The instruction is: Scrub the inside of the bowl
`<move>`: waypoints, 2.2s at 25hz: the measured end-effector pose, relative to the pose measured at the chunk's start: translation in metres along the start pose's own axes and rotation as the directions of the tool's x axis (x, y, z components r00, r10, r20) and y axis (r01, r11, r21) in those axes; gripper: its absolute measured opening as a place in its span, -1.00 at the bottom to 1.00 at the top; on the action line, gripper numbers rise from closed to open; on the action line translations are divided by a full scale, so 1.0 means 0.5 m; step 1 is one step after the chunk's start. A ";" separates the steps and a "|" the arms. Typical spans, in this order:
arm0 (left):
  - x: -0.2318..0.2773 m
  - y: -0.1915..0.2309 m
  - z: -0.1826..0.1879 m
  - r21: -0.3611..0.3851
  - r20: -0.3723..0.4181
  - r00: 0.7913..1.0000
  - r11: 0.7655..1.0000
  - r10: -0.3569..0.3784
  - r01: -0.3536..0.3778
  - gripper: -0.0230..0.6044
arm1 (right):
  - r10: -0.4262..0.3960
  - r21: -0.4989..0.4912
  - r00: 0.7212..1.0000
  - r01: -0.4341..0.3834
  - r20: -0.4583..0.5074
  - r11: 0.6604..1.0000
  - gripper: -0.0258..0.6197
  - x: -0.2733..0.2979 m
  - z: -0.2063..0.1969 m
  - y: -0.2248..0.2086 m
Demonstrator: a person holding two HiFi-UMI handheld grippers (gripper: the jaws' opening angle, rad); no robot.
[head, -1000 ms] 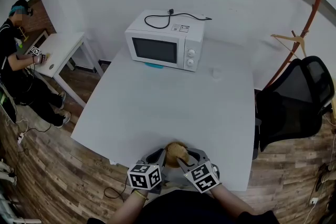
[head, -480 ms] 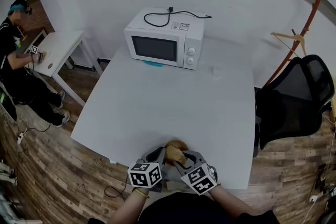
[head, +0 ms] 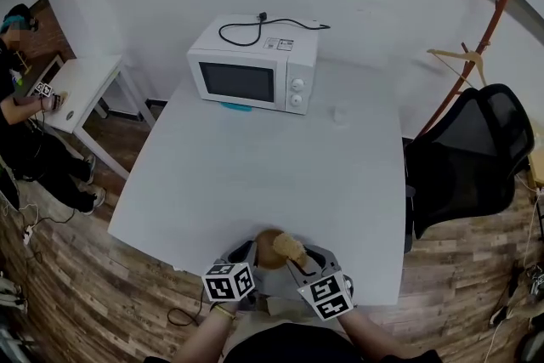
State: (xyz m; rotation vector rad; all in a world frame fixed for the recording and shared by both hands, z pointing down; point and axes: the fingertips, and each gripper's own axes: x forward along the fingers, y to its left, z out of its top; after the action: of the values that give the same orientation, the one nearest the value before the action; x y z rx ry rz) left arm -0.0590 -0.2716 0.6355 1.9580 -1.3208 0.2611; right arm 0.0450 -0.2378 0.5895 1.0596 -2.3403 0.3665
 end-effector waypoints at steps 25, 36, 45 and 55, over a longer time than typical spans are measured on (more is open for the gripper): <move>-0.045 0.036 -0.019 0.033 -0.033 0.999 0.999 0.002 -0.001 -0.53 | -0.225 0.180 0.968 0.203 0.110 0.963 -0.41 -0.118 -0.012 0.028; -0.188 0.006 -0.033 0.078 0.014 0.997 0.994 -0.075 0.073 -0.81 | -0.250 0.241 0.952 0.204 0.176 0.949 -0.41 -0.164 0.000 0.126; -0.287 -0.005 -0.064 0.085 0.036 0.992 0.990 -0.120 0.116 -0.87 | -0.241 0.239 0.946 0.187 0.219 0.953 -0.41 -0.200 0.000 0.209; -0.371 -0.006 -0.118 0.042 0.055 0.989 0.990 -0.140 0.138 -0.87 | -0.220 0.244 0.943 0.159 0.249 0.957 -0.41 -0.239 -0.011 0.276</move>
State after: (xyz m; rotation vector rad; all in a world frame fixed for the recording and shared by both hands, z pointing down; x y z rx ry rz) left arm -0.1259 -0.0991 0.5749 2.0937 -1.2166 0.1637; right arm 0.0080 -0.0721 0.5219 1.5181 -2.4471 0.4378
